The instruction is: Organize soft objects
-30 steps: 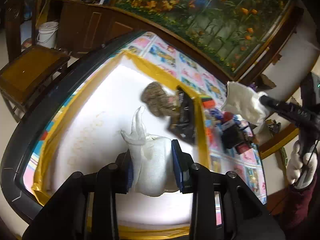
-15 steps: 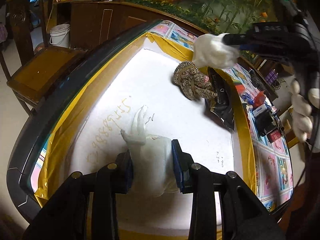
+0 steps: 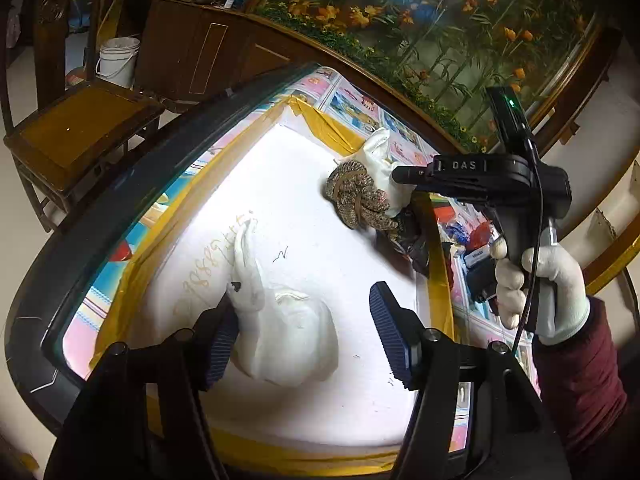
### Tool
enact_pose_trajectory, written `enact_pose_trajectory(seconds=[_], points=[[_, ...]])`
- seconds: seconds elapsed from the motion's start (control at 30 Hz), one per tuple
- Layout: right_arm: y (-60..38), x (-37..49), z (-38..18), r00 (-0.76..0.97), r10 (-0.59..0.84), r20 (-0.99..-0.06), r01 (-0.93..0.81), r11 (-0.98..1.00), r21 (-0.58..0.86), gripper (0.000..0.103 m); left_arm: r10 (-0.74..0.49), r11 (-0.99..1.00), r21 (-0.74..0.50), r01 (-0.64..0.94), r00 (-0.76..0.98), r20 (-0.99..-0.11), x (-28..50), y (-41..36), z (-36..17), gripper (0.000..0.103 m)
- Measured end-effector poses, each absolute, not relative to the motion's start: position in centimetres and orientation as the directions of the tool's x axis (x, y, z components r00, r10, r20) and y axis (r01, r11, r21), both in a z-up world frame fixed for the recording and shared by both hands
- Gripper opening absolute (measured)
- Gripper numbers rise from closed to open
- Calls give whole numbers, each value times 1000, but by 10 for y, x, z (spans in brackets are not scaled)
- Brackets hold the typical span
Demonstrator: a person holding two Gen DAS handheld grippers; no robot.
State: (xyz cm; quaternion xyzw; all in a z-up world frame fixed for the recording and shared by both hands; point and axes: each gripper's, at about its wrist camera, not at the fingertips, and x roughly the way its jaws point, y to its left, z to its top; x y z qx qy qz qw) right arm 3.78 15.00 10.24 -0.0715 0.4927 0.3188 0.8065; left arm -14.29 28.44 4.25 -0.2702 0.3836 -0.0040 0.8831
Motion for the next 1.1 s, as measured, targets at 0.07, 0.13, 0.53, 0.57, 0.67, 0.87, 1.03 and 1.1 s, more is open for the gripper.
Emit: enact_pose_trajectory(seconds=[0.07, 0.13, 0.53, 0.57, 0.67, 0.87, 1.03, 1.1], points=[[139, 32, 112, 331, 478, -813, -580, 783, 225, 52, -212, 849, -487, -202, 715, -666, -148, 284, 48, 63], [120, 18, 129, 355, 519, -777, -580, 774, 252, 64, -202, 850, -485, -205, 725, -659, -153, 282, 54, 63], [-49, -124, 202, 826, 406, -391, -456, 889, -42, 103, -231, 893, -438, -109, 723, -651, -162, 225, 72, 63], [-65, -132, 198, 846, 382, -372, -434, 899, -64, 102, -239, 898, -429, -92, 717, -655, -162, 216, 74, 63], [-101, -129, 173, 835, 306, -457, -382, 921, -81, 102, -261, 915, -402, -42, 699, -666, -159, 188, 77, 63], [-182, -100, 115, 742, 300, -599, -260, 953, 156, 102, -289, 937, -345, 48, 658, -695, -158, 136, 80, 63], [-246, -59, 86, 712, 308, -631, -109, 937, 333, 102, -304, 945, -314, 94, 612, -730, -153, 104, 73, 63], [-259, -50, 77, 708, 295, -641, -59, 930, 363, 102, -303, 947, -303, 102, 589, -749, -148, 92, 68, 63]])
